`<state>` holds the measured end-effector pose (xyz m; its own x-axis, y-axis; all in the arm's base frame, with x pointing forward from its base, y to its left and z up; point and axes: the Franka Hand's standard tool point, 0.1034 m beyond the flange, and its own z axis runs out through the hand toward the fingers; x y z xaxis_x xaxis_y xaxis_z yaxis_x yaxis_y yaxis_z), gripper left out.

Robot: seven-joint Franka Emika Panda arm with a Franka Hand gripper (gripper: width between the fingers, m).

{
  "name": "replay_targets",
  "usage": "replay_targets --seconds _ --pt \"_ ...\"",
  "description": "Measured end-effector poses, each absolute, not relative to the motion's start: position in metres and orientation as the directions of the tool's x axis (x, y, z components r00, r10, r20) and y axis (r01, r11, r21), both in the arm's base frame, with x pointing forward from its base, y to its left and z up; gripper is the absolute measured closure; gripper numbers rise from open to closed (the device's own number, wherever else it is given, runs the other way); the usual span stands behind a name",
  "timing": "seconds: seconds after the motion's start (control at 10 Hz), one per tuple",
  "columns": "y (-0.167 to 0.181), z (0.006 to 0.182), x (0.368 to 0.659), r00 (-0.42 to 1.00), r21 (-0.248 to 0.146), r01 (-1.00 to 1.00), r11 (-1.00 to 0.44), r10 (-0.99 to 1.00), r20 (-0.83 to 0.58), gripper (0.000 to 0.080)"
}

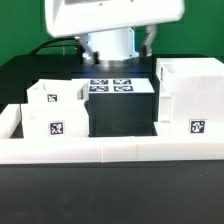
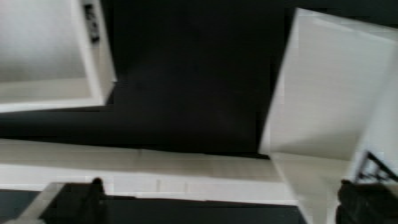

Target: Assemble drawer

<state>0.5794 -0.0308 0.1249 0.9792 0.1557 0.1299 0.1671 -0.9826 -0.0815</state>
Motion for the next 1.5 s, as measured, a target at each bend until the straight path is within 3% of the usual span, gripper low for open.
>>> replay_targets --seconds 0.3,0.8,0.9,1.1,1.5 --pt "-0.064 0.103 0.573 0.970 -0.026 0.196 -0.980 0.190 0.154 0.0151" --pt "-0.064 0.101 0.571 0.971 -0.034 0.201 -0.979 0.194 0.138 0.0151" --pt "-0.069 0.093 0.565 0.975 -0.056 0.210 -0.976 0.205 0.082 0.0151" --pt "-0.086 0.064 0.555 0.977 -0.048 0.208 -0.977 0.206 0.049 0.0151" --pt "-0.088 0.031 0.537 0.973 0.002 0.217 -0.976 0.217 0.076 0.0151"
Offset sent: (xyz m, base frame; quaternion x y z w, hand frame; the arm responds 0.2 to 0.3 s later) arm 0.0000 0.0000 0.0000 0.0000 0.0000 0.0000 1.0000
